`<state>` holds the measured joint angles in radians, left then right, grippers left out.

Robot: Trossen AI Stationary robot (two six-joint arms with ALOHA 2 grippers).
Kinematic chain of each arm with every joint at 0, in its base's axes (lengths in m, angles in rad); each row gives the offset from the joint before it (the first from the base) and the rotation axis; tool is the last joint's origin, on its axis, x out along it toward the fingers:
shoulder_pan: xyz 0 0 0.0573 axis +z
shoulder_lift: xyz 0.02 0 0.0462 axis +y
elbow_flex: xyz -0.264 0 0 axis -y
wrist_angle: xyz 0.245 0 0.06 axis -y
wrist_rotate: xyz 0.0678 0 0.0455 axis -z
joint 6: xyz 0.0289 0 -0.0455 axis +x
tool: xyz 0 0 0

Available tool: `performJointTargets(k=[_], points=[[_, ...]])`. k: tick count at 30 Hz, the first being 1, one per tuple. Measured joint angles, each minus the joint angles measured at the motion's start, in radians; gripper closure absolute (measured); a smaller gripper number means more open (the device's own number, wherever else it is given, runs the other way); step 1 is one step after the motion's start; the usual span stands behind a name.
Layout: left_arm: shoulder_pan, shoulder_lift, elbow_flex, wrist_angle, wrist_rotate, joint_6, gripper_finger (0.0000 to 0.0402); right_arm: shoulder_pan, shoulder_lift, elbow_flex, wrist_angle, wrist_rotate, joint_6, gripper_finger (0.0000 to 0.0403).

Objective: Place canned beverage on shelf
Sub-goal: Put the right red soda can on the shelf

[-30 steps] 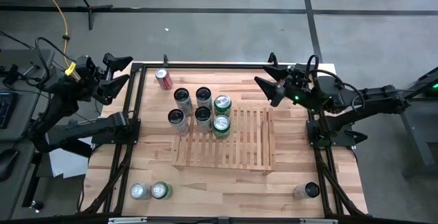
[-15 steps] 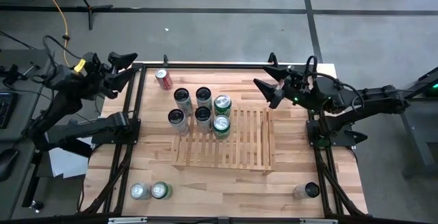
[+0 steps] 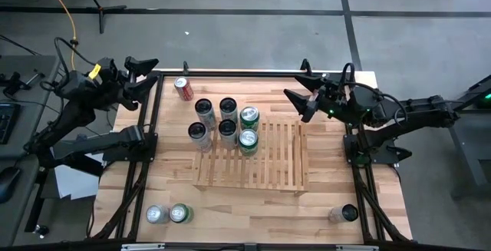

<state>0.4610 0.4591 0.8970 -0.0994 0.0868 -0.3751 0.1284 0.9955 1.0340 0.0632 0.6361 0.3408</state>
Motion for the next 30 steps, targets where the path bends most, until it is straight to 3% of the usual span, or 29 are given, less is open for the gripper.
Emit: performJointTargets(k=[30], points=[[0.000,0.000,0.000,-0.008,0.053,0.001,0.0028,0.000,0.000,0.000,-0.068,0.000,-0.001,0.0013]])
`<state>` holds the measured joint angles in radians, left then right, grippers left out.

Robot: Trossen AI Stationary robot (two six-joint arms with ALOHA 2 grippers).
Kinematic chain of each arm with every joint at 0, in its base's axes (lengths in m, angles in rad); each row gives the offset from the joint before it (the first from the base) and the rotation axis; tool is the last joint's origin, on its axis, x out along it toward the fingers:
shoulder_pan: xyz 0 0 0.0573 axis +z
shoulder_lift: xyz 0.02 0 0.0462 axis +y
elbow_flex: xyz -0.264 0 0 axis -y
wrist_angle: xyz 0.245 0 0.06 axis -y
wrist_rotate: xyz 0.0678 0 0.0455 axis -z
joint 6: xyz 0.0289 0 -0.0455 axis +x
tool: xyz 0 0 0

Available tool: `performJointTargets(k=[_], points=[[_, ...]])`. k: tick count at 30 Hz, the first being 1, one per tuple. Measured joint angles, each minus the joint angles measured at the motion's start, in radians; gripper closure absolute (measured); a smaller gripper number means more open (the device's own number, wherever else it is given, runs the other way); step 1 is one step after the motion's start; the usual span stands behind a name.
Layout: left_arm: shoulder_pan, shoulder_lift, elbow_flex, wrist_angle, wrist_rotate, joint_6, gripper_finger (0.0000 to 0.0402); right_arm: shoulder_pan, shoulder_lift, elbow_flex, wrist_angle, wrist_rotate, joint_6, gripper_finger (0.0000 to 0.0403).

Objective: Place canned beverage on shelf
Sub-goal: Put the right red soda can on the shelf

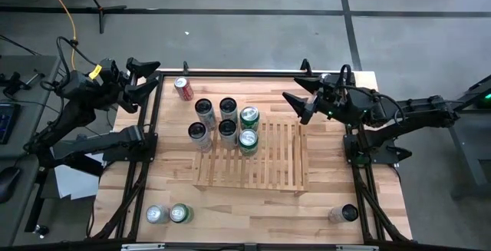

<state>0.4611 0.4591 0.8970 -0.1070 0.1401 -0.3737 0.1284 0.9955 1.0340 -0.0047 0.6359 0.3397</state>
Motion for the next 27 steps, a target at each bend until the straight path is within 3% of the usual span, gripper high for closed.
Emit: performJointTargets(k=[27], points=[[0.000,0.000,0.000,0.000,0.000,0.001,0.0028,0.000,0.000,0.000,-0.015,0.000,0.000,0.0013]])
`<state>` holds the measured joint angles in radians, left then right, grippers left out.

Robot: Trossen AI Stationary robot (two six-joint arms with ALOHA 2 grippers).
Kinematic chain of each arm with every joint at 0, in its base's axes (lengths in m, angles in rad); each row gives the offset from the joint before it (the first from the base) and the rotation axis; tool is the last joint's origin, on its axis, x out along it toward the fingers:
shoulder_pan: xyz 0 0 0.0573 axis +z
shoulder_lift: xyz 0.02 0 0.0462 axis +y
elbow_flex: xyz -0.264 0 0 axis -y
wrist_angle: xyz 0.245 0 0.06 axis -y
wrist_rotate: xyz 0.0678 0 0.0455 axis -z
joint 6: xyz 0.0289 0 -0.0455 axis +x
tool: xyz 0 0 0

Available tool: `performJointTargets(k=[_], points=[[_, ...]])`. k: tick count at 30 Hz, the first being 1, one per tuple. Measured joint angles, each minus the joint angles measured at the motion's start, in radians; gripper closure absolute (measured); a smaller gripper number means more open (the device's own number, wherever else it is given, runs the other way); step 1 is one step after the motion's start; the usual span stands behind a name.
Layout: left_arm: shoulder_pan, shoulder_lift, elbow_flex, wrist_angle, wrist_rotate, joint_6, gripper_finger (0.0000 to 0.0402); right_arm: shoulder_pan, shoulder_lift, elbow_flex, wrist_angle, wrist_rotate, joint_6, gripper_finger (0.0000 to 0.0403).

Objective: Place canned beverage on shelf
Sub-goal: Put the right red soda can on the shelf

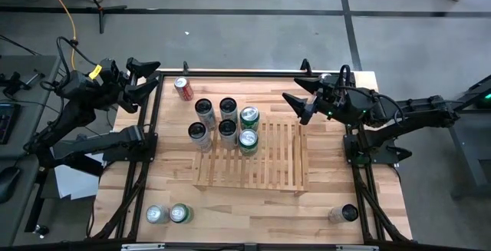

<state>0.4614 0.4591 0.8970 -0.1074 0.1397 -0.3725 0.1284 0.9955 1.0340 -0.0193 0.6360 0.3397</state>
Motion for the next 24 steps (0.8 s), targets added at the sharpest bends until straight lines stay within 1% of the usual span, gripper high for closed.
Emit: performJointTargets(k=[24], points=[[0.000,0.000,0.000,-0.005,0.000,-0.016,0.0028,0.000,0.000,0.000,0.000,0.000,0.026,0.0013]])
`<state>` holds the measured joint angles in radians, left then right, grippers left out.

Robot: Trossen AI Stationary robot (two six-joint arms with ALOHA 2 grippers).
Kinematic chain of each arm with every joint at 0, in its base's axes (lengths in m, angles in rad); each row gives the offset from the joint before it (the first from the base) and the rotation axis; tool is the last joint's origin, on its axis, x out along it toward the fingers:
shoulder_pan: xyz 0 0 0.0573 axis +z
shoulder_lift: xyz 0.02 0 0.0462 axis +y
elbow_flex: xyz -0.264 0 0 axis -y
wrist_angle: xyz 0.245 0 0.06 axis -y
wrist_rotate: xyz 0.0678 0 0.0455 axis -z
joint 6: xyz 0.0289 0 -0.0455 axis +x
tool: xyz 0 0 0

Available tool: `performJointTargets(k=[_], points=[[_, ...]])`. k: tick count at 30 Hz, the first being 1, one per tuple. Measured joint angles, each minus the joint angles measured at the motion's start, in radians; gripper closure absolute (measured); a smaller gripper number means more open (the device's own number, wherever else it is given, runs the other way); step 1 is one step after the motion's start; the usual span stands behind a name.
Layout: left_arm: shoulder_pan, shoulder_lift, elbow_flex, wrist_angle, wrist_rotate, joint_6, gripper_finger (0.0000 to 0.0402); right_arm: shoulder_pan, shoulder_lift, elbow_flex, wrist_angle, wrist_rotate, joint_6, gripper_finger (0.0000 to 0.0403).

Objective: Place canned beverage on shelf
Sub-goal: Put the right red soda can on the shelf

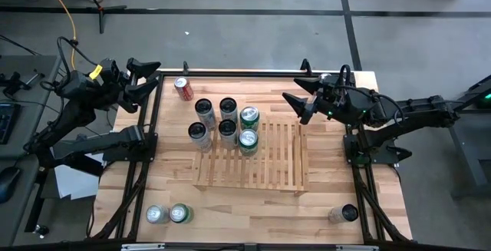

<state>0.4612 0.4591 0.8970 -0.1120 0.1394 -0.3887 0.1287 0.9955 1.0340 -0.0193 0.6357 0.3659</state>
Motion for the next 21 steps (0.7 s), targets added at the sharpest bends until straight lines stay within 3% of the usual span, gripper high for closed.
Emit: performJointTargets(k=[7,12,16,21], points=[[0.000,0.000,0.000,0.000,0.000,-0.002,0.0028,0.000,0.000,0.000,-0.042,0.003,0.084,0.0013],[0.000,0.000,0.000,0.001,0.000,-0.004,0.0028,-0.040,0.008,0.001,-0.252,0.163,0.312,0.0013],[0.000,0.000,0.000,0.001,0.000,-0.022,0.0028,-0.165,0.034,0.001,-0.528,0.152,0.585,0.0013],[0.000,0.000,0.000,0.001,0.000,-0.028,0.0028,-0.398,0.091,0.001,-0.854,0.088,0.728,0.0013]])
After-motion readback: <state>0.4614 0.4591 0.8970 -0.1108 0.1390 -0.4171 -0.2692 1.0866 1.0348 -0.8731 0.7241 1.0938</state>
